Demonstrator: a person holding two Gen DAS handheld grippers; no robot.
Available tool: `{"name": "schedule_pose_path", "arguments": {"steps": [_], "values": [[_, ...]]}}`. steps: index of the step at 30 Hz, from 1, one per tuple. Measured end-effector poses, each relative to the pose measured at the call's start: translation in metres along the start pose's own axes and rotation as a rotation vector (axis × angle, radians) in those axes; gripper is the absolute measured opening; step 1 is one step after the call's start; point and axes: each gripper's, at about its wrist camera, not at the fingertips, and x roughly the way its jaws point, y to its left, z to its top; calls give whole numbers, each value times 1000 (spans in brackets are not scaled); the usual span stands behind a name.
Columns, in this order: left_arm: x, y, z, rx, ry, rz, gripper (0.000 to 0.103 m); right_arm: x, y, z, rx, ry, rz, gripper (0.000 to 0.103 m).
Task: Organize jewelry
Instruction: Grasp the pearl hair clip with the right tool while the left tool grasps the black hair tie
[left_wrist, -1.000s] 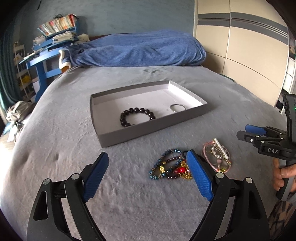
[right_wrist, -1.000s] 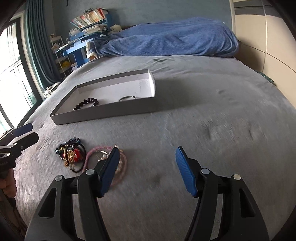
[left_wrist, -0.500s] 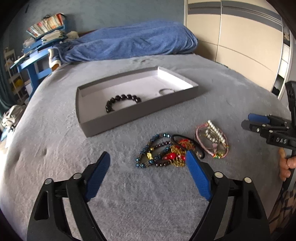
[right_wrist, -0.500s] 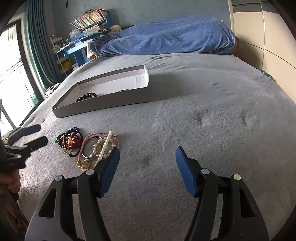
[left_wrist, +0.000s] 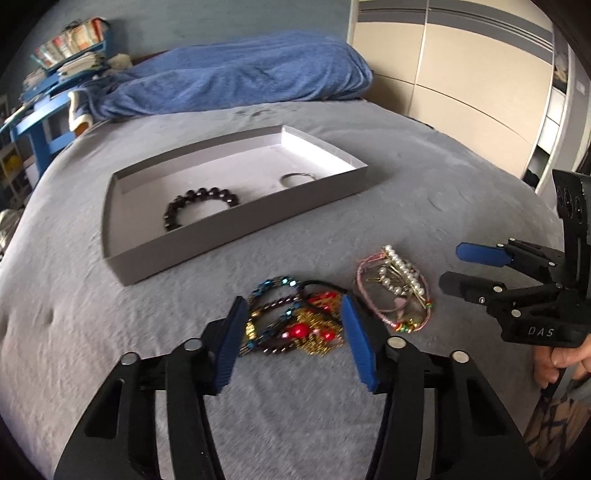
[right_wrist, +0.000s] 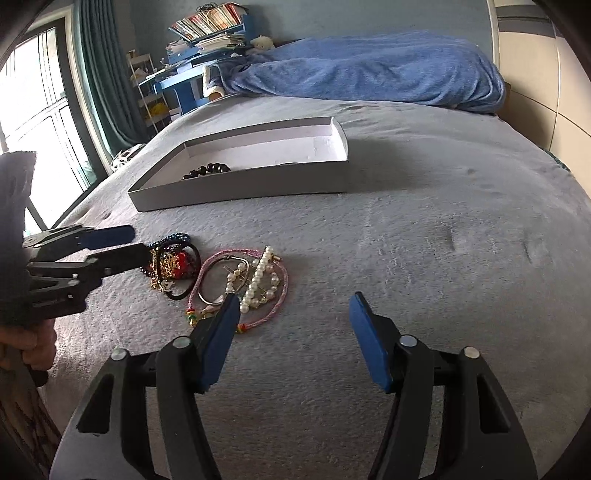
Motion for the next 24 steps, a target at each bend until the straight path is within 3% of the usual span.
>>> {"name": "schedule_pose_path", "arguments": {"steps": [4, 10, 16, 24], "values": [[-3, 3, -2, -16, -5, 1, 49, 4, 5, 2, -6, 9, 34, 32], [-10, 8, -3, -36, -13, 8, 49, 22, 26, 9, -49, 57, 61, 11], [-11, 5, -3, -22, -13, 9, 49, 34, 32, 10, -57, 96, 24, 10], [-12, -4, -4, 11, -20, -1, 49, 28, 27, 11, -32, 75, 65, 6]]}}
